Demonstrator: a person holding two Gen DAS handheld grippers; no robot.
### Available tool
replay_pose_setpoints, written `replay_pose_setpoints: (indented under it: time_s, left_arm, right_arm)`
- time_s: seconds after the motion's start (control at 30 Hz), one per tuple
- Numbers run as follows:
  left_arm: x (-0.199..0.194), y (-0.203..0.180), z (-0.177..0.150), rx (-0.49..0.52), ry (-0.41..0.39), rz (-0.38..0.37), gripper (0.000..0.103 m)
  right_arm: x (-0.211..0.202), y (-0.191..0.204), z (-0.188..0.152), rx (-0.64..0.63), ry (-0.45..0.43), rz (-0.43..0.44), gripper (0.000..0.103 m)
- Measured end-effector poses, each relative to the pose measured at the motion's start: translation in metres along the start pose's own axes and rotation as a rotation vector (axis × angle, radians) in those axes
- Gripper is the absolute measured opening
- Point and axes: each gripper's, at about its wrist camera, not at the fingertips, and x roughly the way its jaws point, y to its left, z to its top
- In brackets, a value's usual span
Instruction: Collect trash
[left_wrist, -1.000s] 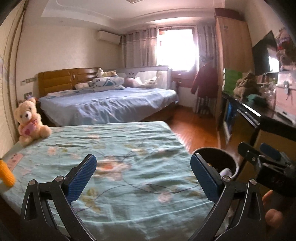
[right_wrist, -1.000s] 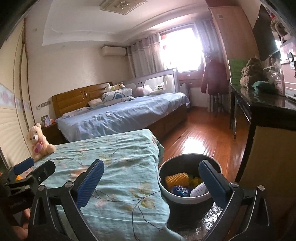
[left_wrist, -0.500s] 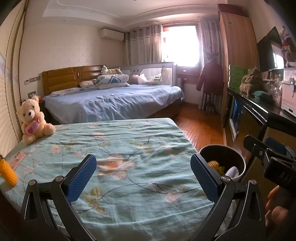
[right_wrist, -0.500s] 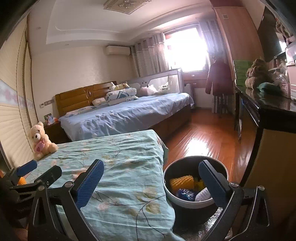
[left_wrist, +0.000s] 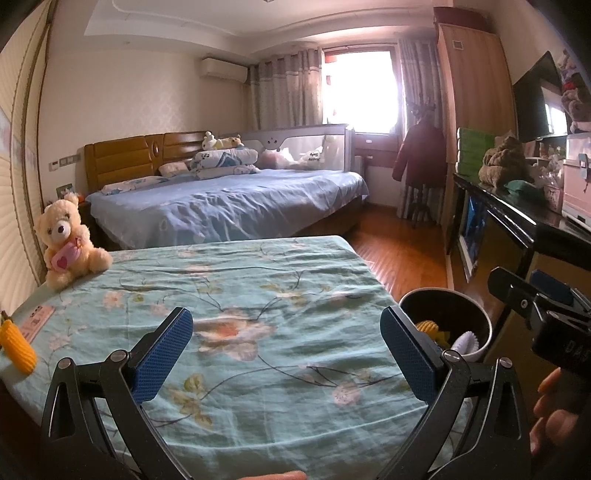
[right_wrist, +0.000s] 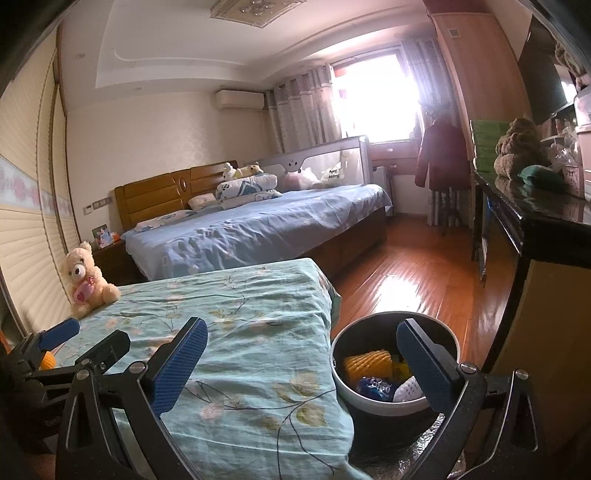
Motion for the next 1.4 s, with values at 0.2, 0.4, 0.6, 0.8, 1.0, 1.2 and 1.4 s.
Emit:
replay_pose_setpoints:
  time_s: [0.2,0.4,0.6,0.8,1.0,1.2,1.4]
  left_arm:
    - [-0.0016,0.0010,0.0016,-0.009,-0.006,0.000,0.103]
    - [-0.0009,-0.0006,0.0019,-0.006,-0.008,-0.006,0.103]
    - [0.0004,-0.0004,0.0032,-0.010,-0.007,-0.014,0.103]
    - [0.0035,-0.0007,0.0036,-0.012,0.002,-0.016,0.103]
    - [0.0044,-0.0010,0.0039,-0.013,0.005,-0.017,0.103]
    - [0.0043,-0.0013,0.0041,-0.013,0.005,-0.016,0.103]
    - [0.0052,-0.0017,0.0037,-0.010,0.004,-0.018,0.103]
  right_arm:
    - [0.0003,-0.0016,-0.0008,0.007,0.007,0.002,0.103]
    - [0.0006,-0.0024,-0.0011,0.008,0.009,0.002,0.103]
    - [0.0013,-0.0025,-0.0014,0.008,0.011,0.003,0.103]
    - [0.0013,-0.0024,-0.0013,0.011,0.015,0.007,0.103]
    - [0.0034,-0.0020,0.0012,0.010,0.022,0.010,0.103]
    - [0.0040,-0.0019,0.0011,0.012,0.024,0.011,0.103]
    - [0.0061,-0.0035,0.0012,0.016,0.027,0.010,0.103]
